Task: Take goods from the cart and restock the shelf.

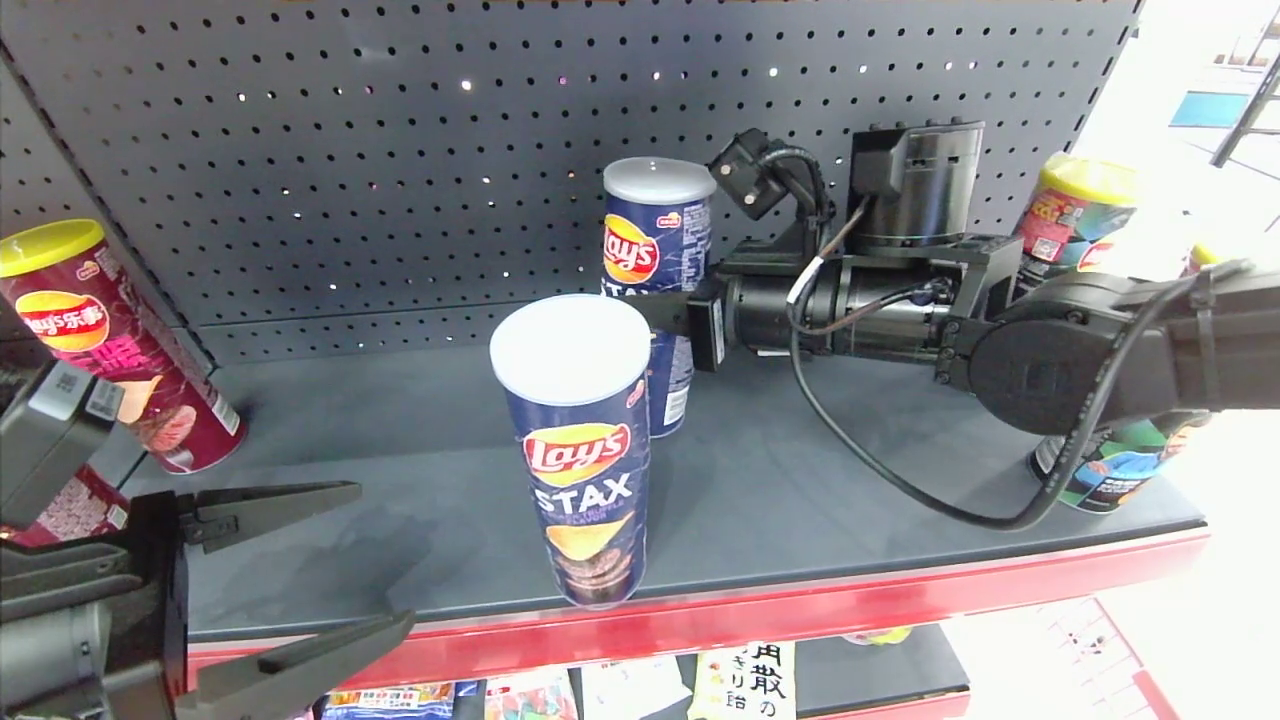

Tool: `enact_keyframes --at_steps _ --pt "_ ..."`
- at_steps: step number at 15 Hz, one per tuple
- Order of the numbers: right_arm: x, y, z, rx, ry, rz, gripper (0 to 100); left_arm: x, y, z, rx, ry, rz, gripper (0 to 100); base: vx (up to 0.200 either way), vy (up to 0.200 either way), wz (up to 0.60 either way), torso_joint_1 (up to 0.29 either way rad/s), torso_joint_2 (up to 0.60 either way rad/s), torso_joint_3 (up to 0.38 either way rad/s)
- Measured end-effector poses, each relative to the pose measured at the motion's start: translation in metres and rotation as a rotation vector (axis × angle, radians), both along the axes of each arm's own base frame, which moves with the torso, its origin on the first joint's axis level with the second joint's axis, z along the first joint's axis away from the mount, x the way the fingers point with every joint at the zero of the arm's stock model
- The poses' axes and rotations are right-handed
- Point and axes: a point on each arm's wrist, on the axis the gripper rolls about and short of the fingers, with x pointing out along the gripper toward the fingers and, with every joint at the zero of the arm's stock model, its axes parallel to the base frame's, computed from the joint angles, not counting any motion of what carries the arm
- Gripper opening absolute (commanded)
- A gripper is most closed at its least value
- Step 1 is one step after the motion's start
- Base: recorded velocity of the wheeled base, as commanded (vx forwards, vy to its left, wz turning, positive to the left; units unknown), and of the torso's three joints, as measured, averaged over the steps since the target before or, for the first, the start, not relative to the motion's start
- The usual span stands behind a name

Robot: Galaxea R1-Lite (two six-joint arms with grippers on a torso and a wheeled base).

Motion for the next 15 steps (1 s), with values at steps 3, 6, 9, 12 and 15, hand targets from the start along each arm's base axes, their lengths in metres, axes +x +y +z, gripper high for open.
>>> enact_keyframes --at_steps 3,6,9,12,15 --pt "0.001 0.002 -0.004 -0.006 0.009 0.002 0 0.0 0.0 0.0 0.0 0.0 0.0 100 0.0 0.0 0.0 0.0 0.0 0.0" --pt "0.0 0.005 -0.007 -0.012 0.016 0.011 0 0.0 0.0 0.0 0.0 0.001 -0.001 100 0.0 0.0 0.0 0.0 0.0 0.0" --pt "0.0 0.008 -0.009 -0.013 0.018 0.016 100 0.0 0.0 -0.003 0.003 0.01 -0.001 100 0.0 0.0 0.0 0.0 0.0 0.0" --pt "0.0 0.008 -0.011 -0.015 0.026 0.014 100 -0.001 0.0 -0.006 0.006 0.02 -0.001 100 0.0 0.0 0.0 0.0 0.0 0.0" --pt "-0.005 0.004 -0.013 -0.025 0.038 0.012 100 0.0 0.0 -0.006 0.006 0.024 -0.003 100 0.0 0.0 0.0 0.0 0.0 0.0"
